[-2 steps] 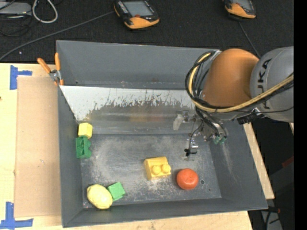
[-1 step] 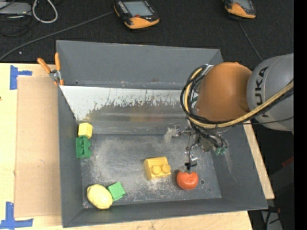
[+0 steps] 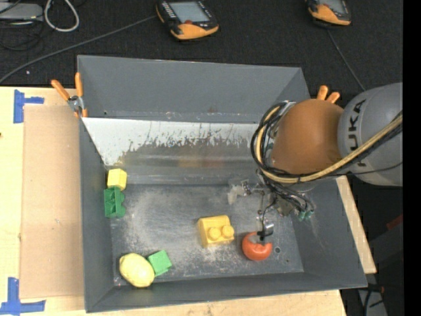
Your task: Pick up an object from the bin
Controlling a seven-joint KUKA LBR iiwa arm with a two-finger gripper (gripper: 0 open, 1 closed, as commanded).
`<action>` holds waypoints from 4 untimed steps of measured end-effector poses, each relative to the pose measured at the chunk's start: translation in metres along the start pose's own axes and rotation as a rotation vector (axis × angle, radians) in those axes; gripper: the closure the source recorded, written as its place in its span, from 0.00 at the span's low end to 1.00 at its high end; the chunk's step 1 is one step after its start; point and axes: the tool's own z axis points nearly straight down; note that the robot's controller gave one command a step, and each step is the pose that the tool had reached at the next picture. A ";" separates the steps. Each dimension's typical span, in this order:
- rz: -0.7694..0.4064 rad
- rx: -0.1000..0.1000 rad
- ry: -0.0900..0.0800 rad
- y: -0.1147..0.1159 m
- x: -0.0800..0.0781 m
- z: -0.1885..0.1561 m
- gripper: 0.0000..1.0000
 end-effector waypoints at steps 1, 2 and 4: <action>0.193 0.000 0.003 -0.002 0.007 0.008 0.00; 0.195 0.000 0.000 -0.001 -0.003 0.023 0.00; 0.070 -0.001 0.001 0.004 0.033 0.048 0.00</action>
Offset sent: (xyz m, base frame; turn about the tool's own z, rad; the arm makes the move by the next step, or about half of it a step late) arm 0.0171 0.0013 -0.0476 -0.2296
